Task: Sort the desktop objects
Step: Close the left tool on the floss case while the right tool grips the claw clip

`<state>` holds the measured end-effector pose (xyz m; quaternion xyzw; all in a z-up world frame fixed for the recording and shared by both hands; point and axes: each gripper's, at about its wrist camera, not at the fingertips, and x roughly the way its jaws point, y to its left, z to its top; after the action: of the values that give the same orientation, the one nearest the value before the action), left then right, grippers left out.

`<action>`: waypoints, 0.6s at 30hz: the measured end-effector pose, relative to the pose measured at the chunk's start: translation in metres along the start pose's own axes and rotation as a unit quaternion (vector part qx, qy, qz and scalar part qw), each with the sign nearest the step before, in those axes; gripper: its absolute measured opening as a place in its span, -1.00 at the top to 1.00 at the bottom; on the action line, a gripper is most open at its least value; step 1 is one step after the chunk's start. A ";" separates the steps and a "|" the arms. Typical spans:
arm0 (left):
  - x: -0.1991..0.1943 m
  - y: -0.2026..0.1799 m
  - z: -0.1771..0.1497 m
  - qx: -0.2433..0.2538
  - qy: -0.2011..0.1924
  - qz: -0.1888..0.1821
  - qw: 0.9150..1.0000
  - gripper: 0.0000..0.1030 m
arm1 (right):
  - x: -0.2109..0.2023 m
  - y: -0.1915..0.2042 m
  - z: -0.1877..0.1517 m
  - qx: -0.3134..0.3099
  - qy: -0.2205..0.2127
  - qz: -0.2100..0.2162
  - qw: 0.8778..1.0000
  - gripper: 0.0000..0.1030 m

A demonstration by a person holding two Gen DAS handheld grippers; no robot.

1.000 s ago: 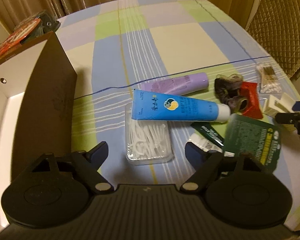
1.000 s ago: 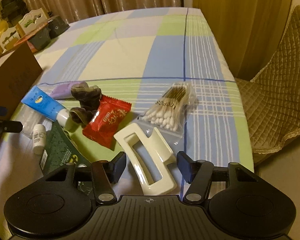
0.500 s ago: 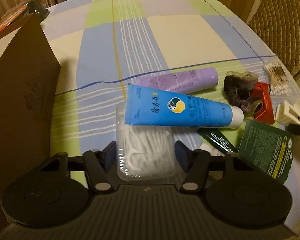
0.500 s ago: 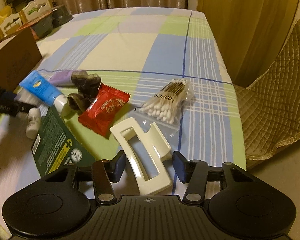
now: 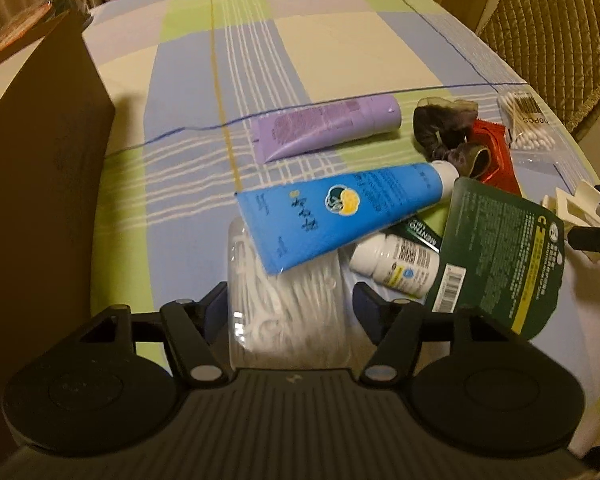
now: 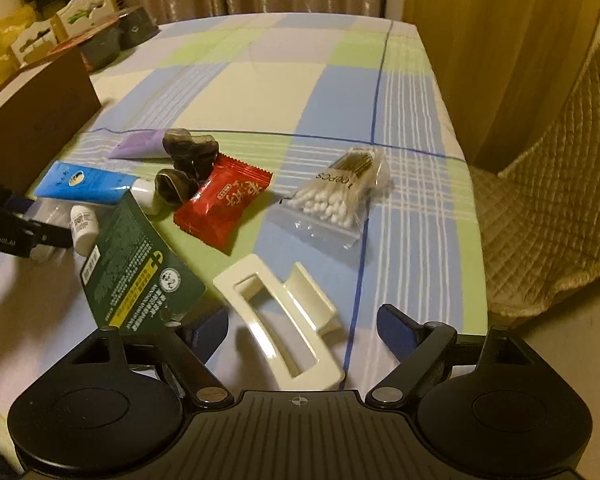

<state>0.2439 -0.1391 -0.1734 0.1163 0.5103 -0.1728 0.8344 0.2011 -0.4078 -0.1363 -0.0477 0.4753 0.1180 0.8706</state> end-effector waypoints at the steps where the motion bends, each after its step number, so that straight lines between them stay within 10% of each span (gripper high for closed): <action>1: 0.000 0.000 -0.001 0.001 -0.004 0.000 1.000 -0.20 | 0.001 0.000 -0.001 -0.007 -0.003 0.000 1.000 -0.59; 5: -0.005 0.001 -0.006 -0.006 -0.004 -0.007 1.000 -0.05 | 0.005 0.006 -0.005 -0.044 -0.005 0.010 0.999 0.08; 18: -0.062 -0.009 -0.020 -0.004 -0.013 -0.005 1.000 -0.05 | -0.018 -0.016 -0.007 0.116 0.009 0.082 0.990 0.15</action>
<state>0.1979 -0.1294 -0.1276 0.1082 0.5005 -0.1767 0.8406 0.1899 -0.4278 -0.1250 0.0919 0.4958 0.1321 0.8534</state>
